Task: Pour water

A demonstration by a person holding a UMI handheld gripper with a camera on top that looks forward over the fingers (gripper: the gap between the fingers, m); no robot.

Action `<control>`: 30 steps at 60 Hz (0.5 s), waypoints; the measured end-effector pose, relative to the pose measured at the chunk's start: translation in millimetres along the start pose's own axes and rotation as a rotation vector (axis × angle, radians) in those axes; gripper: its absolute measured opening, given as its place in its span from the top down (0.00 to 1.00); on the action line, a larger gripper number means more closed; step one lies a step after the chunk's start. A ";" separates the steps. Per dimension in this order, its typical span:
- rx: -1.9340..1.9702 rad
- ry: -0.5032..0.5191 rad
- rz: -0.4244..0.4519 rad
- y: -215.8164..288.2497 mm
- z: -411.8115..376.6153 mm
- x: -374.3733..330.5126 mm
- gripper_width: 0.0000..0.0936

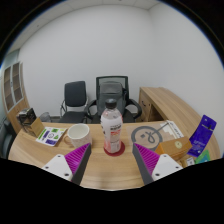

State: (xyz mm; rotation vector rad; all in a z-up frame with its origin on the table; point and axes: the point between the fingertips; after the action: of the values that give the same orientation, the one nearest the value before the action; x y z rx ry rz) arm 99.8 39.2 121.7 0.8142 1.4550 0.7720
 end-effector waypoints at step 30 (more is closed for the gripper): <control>-0.025 -0.100 -0.070 -40.0 -57.2 -211.2 0.08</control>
State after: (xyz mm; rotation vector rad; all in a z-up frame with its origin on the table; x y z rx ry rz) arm 44.3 -160.8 201.7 0.7685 1.3747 0.6854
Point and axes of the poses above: the point between the fingertips, and its own axes, seen from behind it with the camera up: z to the right, y up, x forward, the way the camera looks, and after that the axes turned 1 degree about -z, right-handed
